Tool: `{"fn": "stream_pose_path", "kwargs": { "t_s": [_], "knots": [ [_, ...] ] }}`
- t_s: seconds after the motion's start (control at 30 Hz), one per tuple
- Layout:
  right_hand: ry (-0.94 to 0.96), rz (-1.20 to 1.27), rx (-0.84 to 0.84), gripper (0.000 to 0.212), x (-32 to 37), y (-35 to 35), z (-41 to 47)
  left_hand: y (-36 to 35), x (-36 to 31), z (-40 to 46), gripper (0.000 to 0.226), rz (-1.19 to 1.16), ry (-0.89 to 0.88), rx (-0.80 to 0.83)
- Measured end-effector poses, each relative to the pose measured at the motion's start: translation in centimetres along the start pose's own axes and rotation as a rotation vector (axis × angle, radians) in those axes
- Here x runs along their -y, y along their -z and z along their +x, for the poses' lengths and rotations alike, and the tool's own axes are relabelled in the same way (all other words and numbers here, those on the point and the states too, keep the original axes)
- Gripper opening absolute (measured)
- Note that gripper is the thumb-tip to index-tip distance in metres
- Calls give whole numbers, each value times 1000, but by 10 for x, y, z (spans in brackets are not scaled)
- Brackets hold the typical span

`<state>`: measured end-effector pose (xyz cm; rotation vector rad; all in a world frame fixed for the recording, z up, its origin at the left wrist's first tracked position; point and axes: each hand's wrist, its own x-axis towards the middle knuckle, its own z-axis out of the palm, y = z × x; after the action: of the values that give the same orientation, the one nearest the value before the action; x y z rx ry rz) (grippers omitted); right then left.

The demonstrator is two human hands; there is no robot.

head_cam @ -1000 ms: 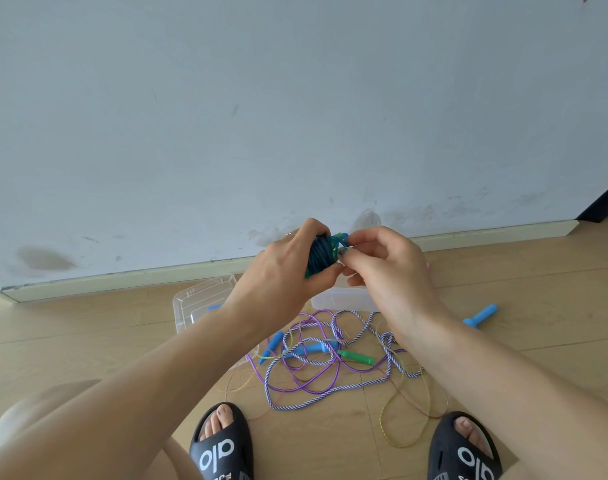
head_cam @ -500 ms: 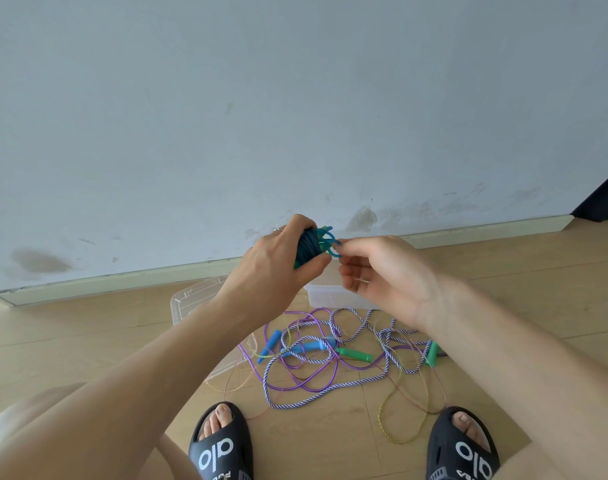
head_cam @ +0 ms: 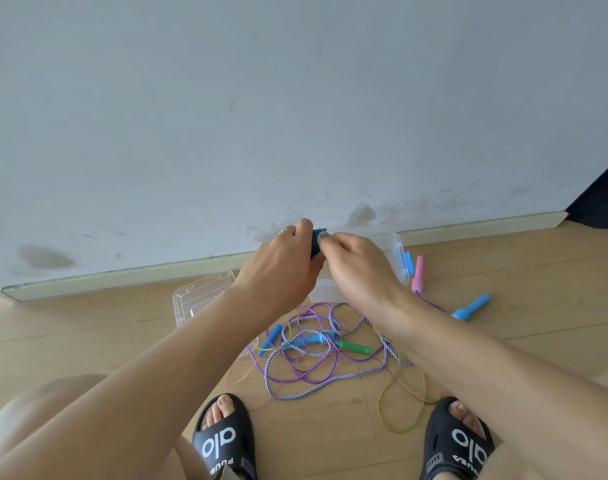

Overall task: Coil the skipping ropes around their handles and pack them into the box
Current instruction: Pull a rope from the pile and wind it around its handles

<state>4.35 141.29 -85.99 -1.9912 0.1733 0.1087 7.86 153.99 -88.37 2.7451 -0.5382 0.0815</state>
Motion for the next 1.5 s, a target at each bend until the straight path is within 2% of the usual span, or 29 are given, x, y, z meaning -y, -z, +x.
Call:
{"fn": "stream_pose_path", "kwargs": {
  "t_s": [0.1,0.23,0.37,0.47,0.57,0.63,0.7,0.8,0.93,1.07,1.13,1.2,1.3,1.43,1.5],
  "knots": [
    [104,-106,-15,37,-4,-3,-7,8,5,3,22,-48,22,75],
    [131,-185,-34,39,-5,8,5,21,7,10,30,-299,76,205],
    [17,-37,-99,30,-6,21,35,11,-5,21,34,-505,228,296],
    [-74,-7,-79,33,-7,30,58,0,2,42,32,-832,421,344],
    [-286,222,32,33,-15,26,78,-8,10,66,21,-1124,593,331],
    [-423,416,142,30,-30,19,90,-18,12,83,21,-1228,658,310],
    [-479,546,203,25,-48,9,106,-34,12,99,27,-1286,677,322],
    [-530,651,154,17,-73,-4,136,-67,18,121,38,-1245,744,358],
    [-548,539,137,23,-112,-22,188,-116,44,157,41,-1173,789,389],
    [-520,254,45,14,-168,-43,244,-168,86,177,43,-711,656,366],
    [-571,77,31,25,-204,-54,266,-192,113,172,39,-431,639,313],
    [-649,-2,71,44,-240,-68,284,-215,134,164,31,-279,683,318],
    [-685,-126,136,41,-269,-93,299,-247,150,157,22,-384,698,365],
    [-634,-324,206,7,-279,-119,305,-263,156,153,25,-506,639,286],
    [-642,-322,239,2,-282,-127,309,-265,158,151,26,-523,634,281]
  ]
}}
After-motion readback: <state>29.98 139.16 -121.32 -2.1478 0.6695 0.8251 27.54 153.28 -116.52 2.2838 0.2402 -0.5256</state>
